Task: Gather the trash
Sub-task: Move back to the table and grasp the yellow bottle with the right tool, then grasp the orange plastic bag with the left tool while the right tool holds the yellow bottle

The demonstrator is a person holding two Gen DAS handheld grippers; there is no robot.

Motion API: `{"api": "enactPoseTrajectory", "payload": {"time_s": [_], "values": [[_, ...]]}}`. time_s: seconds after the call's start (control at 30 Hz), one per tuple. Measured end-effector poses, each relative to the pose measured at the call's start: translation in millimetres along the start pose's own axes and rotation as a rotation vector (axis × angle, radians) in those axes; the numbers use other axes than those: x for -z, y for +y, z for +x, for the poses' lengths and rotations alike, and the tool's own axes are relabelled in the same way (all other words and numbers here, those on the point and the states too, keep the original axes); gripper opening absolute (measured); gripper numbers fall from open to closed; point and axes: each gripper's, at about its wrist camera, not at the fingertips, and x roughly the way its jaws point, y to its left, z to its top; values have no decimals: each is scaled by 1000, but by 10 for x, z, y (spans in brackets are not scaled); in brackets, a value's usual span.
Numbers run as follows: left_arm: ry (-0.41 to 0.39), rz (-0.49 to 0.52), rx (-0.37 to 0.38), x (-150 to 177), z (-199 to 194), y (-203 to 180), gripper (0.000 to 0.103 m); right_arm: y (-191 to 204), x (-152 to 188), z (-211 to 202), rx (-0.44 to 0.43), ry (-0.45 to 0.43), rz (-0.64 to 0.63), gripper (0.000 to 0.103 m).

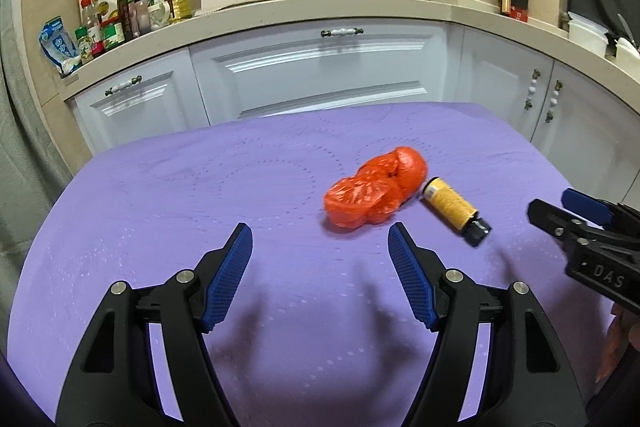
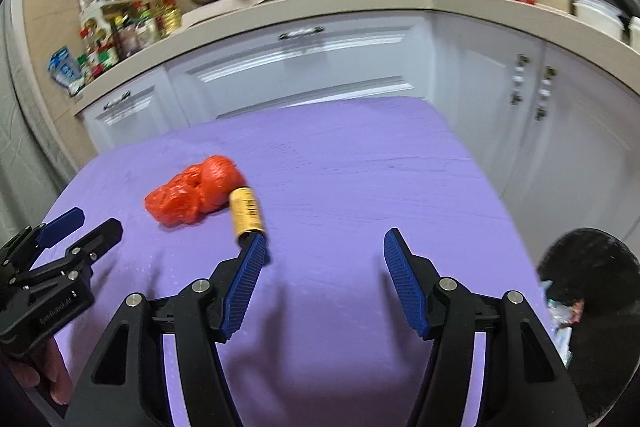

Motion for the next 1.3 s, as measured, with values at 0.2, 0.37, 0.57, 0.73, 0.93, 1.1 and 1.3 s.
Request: {"api": "enactPoseTrajectory", "payload": {"time_s": [0.2,0.37,0.57,0.73,0.93,1.1,1.3], "values": [[18,-15,-4,18,117,123,69,228,-50,216,-23,44,-43,61],[23,-30,-16,29,153,261,69,360,-84,380,-29,84,-67,58],[32,-67,-34,38,183,485,69,456,-99,565,-29,151,-83,46],[33,-82,-26,18,223,560,69,446,-106,589,-22,164,-92,27],[31,-61,11,-21,264,435,70,326,-144,553,9,148,-73,25],[26,-28,49,-78,292,220,70,57,-185,530,48,136,-34,25],[18,12,77,-190,364,-30,75,-237,-214,507,76,125,5,25]]}}
